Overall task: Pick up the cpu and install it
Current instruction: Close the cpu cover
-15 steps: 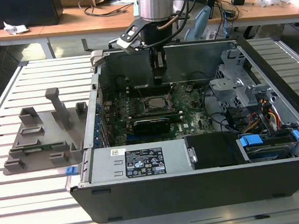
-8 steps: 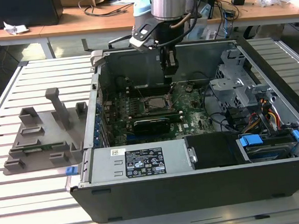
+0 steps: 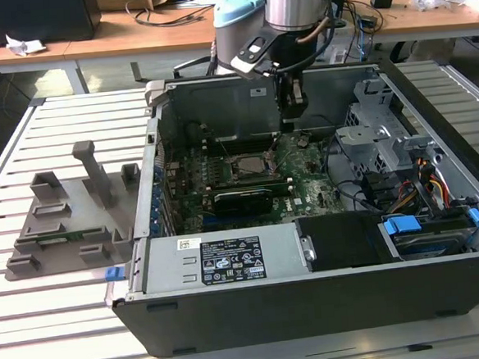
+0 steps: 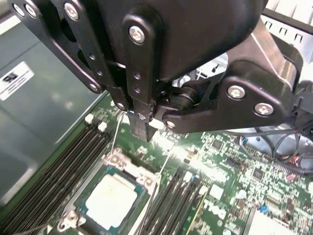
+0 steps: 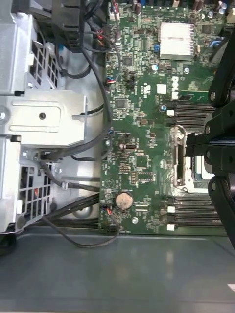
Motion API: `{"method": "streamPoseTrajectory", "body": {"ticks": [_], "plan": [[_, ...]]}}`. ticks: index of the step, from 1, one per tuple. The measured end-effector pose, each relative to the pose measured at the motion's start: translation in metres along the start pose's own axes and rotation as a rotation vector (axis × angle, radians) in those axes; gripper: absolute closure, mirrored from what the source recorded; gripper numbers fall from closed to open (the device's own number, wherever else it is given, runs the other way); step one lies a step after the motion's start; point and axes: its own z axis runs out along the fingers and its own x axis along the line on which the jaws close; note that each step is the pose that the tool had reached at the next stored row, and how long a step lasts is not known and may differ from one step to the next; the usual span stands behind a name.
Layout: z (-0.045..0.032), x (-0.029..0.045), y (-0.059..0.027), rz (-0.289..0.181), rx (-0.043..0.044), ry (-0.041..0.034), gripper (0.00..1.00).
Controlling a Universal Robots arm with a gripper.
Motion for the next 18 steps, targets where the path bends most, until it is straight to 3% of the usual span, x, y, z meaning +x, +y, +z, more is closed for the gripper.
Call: {"method": "streamPoseTrajectory", "body": {"ticks": [5, 7, 10, 14, 18], "plan": [[0.0038, 0.0023, 0.02, -0.001, 0.0046, -0.0002, 0.89], [0.0101, 0.0068, 0.0242, -0.003, 0.0052, -0.0004, 0.89], [0.0198, 0.0128, 0.0249, -0.01, 0.0046, -0.0005, 0.89], [0.0286, 0.0148, 0.0247, -0.013, 0.0043, -0.0004, 0.89], [0.0323, 0.0152, 0.0204, -0.013, 0.0043, 0.0019, 0.89]]}}
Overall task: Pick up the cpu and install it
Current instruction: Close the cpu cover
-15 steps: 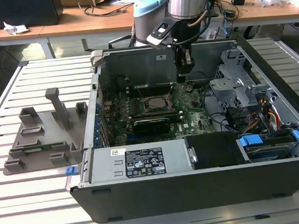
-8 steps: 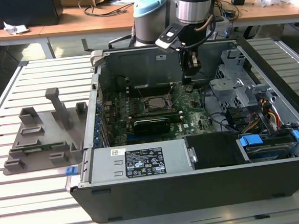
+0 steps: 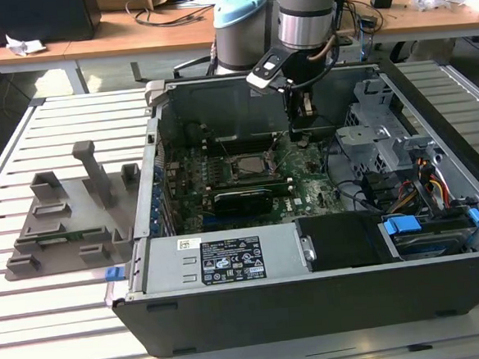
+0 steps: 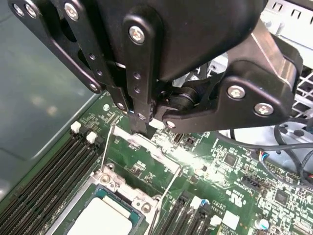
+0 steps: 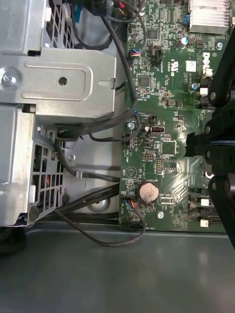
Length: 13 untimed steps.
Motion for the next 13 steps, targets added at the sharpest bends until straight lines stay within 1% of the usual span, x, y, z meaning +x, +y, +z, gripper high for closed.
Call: {"method": "streamPoseTrajectory", "body": {"ticks": [2, 3, 5, 7, 13], "plan": [[0.0008, 0.0002, -0.0043, 0.0, 0.0, 0.0007, 0.89], [0.001, 0.0003, -0.0084, 0.0, 0.0001, 0.0009, 0.89], [0.001, 0.0005, -0.0122, 0.0, 0.0, 0.0009, 0.89], [0.0011, 0.0007, -0.0198, 0.0, 0.0, 0.0009, 0.89], [0.0013, 0.0009, -0.0257, 0.0, 0.0, 0.0009, 0.89]]}}
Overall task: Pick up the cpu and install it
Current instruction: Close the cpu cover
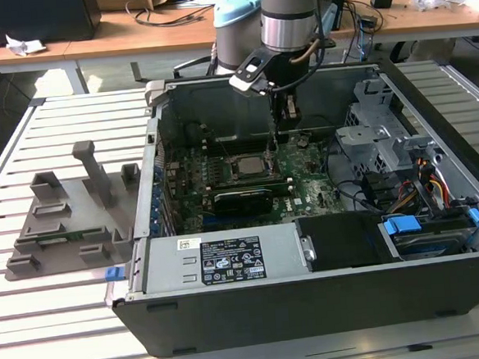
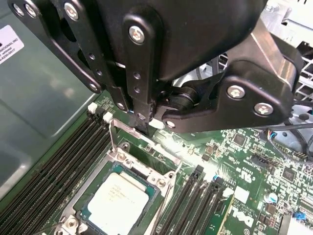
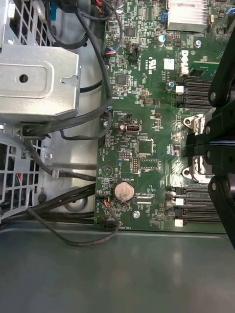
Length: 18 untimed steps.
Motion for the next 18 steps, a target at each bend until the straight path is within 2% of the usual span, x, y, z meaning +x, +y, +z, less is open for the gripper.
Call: {"method": "streamPoseTrajectory", "body": {"ticks": [12, 18], "plan": [[0.0026, 0.0007, -0.015, 0.0, -0.0001, 0.0001, 0.89], [0.0166, 0.0025, -0.0365, 0.0, 0.0, 0.0, 0.89]]}}
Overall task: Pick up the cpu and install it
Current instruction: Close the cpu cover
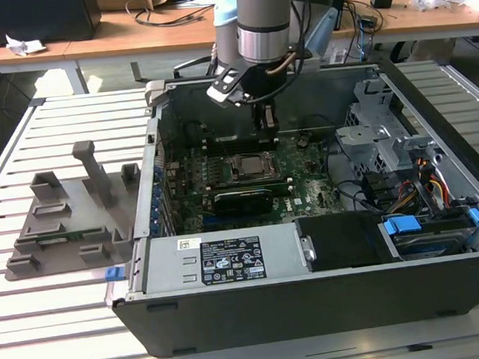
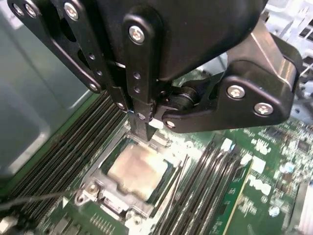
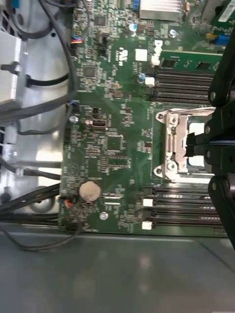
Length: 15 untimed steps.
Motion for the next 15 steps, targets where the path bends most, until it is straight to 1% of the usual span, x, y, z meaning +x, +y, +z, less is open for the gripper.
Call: {"method": "streamPoseTrajectory", "body": {"ticks": [2, 4, 7, 10, 15], "plan": [[0.0052, 0.0006, -0.0063, 0.0, 0.0, 0.0, 0.89], [0.0111, 0.0016, -0.0208, 0.0, 0.0001, -0.0002, 0.89], [0.0175, 0.0025, -0.0324, 0.0, 0.0, 0.0001, 0.89], [0.0231, 0.0032, -0.0387, 0.0, -0.0001, 0.0001, 0.89], [0.0268, 0.0035, -0.0404, -0.001, -0.0001, 0.0, 0.89]]}}
